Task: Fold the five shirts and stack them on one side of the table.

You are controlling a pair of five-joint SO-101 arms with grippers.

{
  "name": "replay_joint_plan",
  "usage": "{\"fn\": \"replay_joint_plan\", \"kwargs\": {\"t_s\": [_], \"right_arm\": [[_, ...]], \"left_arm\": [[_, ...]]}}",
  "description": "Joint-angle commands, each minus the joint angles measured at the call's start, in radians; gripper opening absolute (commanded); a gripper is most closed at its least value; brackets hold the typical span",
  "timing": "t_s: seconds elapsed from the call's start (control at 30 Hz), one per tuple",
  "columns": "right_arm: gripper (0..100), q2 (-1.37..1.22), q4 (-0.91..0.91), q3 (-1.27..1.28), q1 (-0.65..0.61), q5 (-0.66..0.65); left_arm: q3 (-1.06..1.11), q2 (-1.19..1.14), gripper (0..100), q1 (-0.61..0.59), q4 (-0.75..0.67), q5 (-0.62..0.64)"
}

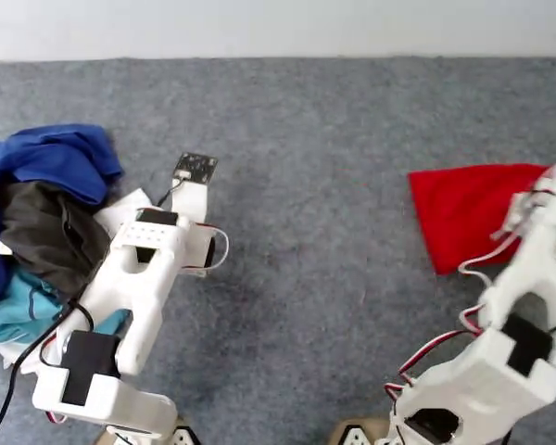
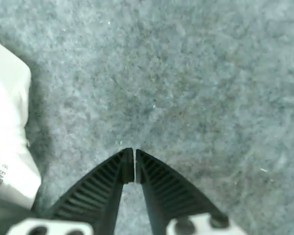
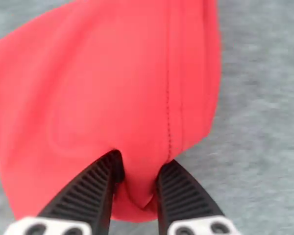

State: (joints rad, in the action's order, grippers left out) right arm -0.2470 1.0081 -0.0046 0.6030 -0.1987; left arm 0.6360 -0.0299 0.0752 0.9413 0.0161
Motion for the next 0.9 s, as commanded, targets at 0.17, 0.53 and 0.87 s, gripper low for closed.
{"fn": "replay_joint_plan", "kwargs": {"t_s": [0.17, 0.53, 0.87], "right_arm": [[0.9, -0.150, -0.116, -0.172, 0.094, -0.087], [40.4, -0.151, -0.033, -0.238, 0.096, -0.166], [17.7, 0.134, 0.133, -0.238, 0.012, -0.192]], "left_arm": [[-0.005, 0.040, 1, -0.002, -0.006, -0.005], [-0.012, 0.051, 1, -0.009, 0.020, -0.063], [-0.151, 0.269, 1, -0.121, 0.304, -0.130]]}}
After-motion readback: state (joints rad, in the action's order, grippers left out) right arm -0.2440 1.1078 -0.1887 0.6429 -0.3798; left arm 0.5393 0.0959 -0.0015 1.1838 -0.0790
